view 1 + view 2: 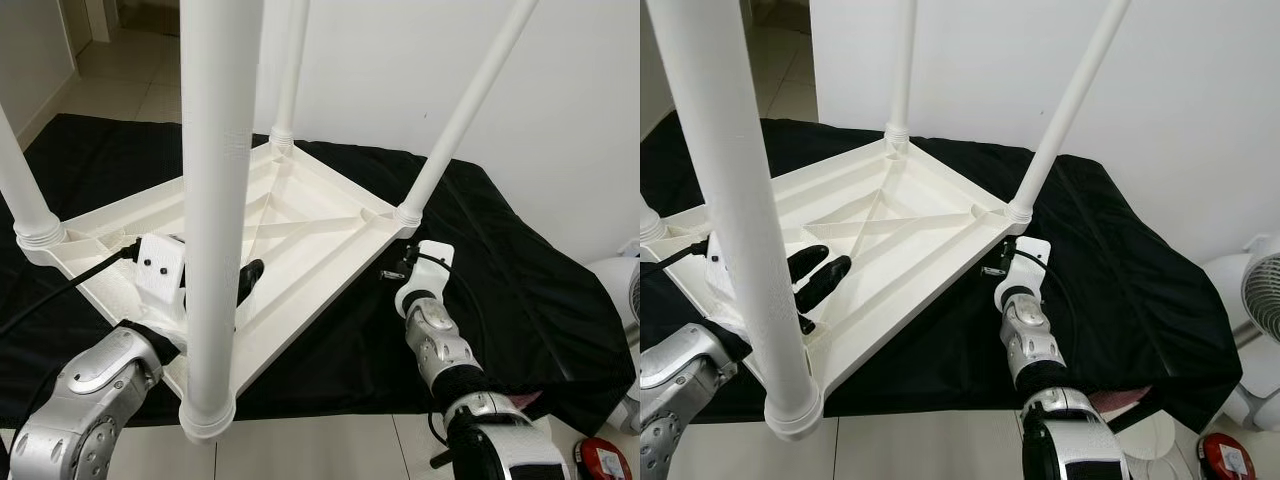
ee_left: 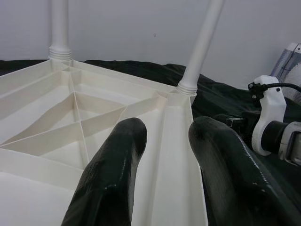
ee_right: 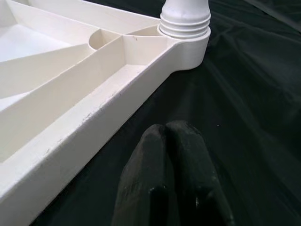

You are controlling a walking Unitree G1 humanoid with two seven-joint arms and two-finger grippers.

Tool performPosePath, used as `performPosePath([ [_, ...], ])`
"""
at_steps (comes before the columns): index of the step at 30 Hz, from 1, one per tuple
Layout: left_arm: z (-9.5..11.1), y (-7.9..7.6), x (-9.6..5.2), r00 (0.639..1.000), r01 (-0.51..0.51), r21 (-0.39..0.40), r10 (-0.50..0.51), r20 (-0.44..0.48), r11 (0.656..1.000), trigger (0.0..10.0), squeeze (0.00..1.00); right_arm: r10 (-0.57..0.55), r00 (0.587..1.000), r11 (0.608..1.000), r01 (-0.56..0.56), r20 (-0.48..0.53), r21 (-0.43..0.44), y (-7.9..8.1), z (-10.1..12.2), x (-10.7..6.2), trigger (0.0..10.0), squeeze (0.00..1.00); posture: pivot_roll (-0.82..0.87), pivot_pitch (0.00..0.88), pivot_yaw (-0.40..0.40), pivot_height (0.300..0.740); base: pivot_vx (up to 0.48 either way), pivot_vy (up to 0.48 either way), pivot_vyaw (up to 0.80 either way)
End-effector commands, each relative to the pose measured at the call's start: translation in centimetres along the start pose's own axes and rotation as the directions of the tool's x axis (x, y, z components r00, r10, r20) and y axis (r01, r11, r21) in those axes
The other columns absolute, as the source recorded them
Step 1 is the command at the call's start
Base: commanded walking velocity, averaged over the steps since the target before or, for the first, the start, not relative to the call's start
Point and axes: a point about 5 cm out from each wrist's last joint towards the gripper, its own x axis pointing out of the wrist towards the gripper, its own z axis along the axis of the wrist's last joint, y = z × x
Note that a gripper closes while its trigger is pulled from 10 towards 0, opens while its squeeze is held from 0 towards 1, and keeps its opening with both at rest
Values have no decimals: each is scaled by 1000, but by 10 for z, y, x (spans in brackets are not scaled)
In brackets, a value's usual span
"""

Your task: Building children table

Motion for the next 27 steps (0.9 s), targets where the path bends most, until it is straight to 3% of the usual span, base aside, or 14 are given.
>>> performPosePath([
  [1,1,-11,4,999,36,-9,-36,4,999,10000,0,-12,1000,1000,13,-4,7,-1,2,3,10000,0,133,0,-138,740,0,0,0],
  [8,1,-27,13,997,71,-34,-70,37,997,10000,0,-2,1000,1000,2,-7,11,4,12,9,10000,0,140,0,-148,740,0,0,0],
  [17,-2,-41,27,991,137,-16,-137,8,990,10000,0,-1,1000,1000,1,-21,-1,7,12,11,10000,0,136,0,-150,740,0,0,0],
  [27,-3,-51,29,982,190,-16,-190,-3,982,10000,0,-76,994,996,79,-74,42,-1,4,11,10000,0,133,0,-142,740,0,0,0],
])
